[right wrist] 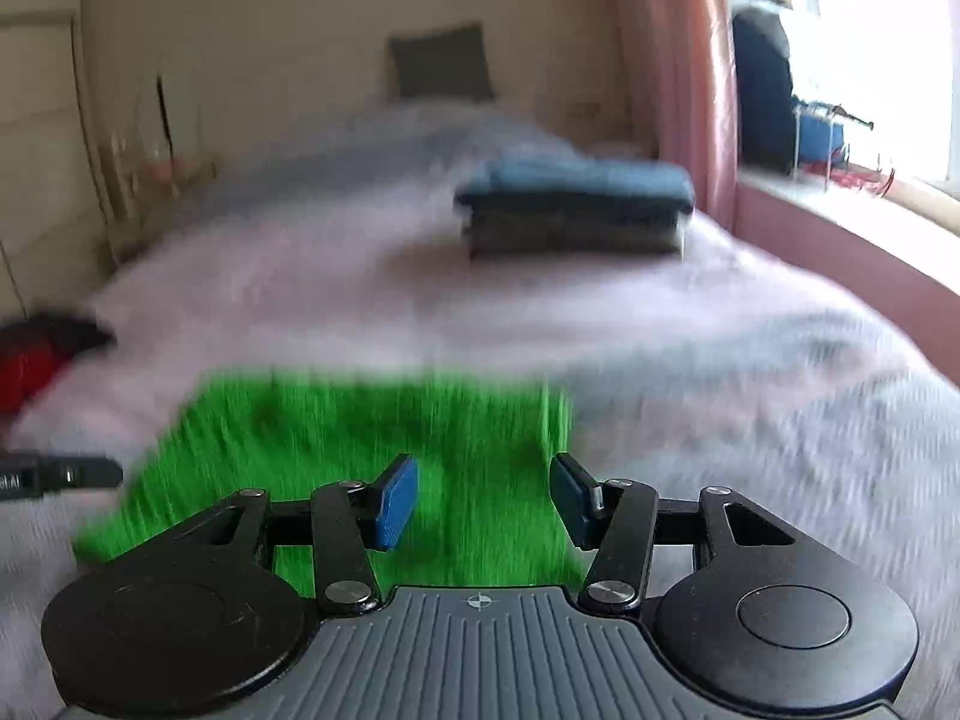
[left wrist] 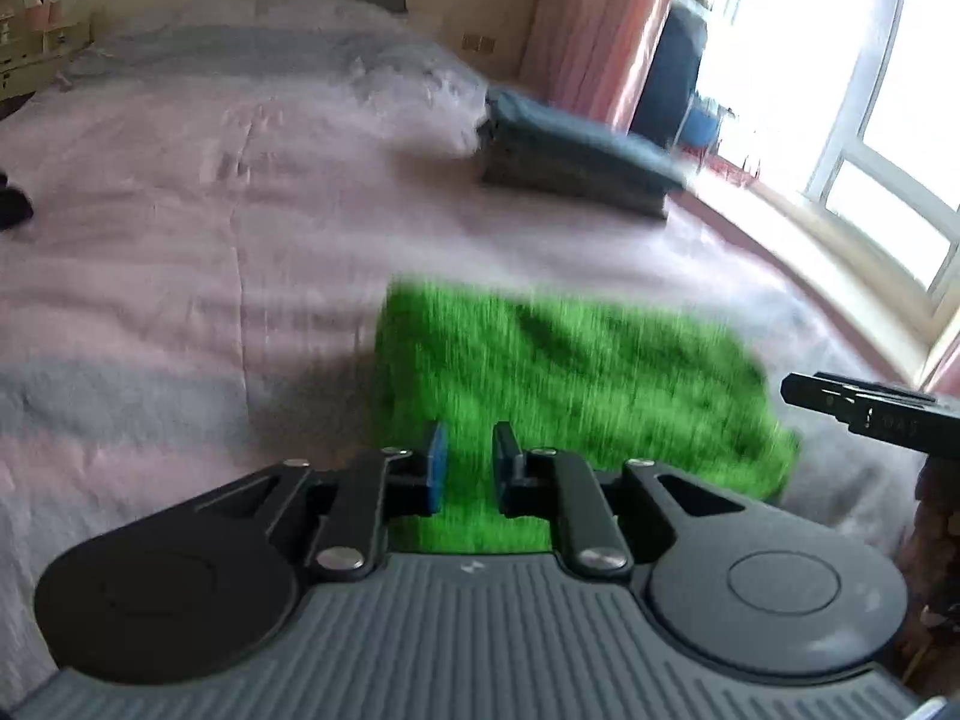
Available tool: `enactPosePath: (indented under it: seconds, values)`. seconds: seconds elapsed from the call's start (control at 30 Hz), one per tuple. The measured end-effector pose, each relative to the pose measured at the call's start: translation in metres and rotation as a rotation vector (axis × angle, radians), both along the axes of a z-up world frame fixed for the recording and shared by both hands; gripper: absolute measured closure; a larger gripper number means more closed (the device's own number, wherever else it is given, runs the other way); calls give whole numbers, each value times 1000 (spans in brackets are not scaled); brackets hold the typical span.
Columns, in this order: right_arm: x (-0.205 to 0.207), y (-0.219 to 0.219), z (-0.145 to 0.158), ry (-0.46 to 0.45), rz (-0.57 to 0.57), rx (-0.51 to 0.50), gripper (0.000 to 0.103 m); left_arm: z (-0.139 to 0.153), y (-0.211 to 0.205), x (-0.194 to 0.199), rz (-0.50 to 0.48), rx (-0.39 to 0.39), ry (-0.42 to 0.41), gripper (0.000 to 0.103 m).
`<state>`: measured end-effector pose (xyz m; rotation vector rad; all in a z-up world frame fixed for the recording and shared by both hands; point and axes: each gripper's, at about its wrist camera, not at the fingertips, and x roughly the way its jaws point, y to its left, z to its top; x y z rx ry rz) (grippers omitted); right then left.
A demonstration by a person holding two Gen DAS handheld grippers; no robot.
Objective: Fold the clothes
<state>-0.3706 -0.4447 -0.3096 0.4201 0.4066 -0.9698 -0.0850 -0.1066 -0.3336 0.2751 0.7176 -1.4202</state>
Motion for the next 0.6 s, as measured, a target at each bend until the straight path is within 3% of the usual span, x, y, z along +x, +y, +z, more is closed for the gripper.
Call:
enactPosePath:
  seconds: [0.13, 0.3, 0.37, 0.47, 0.6]
  values:
    - [24, -33, 11, -16, 7, -27, 50, 26, -40, 10, 13, -59, 16, 90]
    - [70, -68, -19, 58, 58, 10, 51, -16, -79, 7, 19, 7, -30, 90]
    - [86, -74, -43, 163, 71, 12, 51, -33, -95, 6, 22, 34, -49, 90]
    - [95, -69, -78, 320, 75, -65, 51, -59, -118, 4, 25, 74, -78, 92]
    - [79, -70, -87, 268, 72, -68, 51, -77, -103, 16, 20, 23, -30, 94]
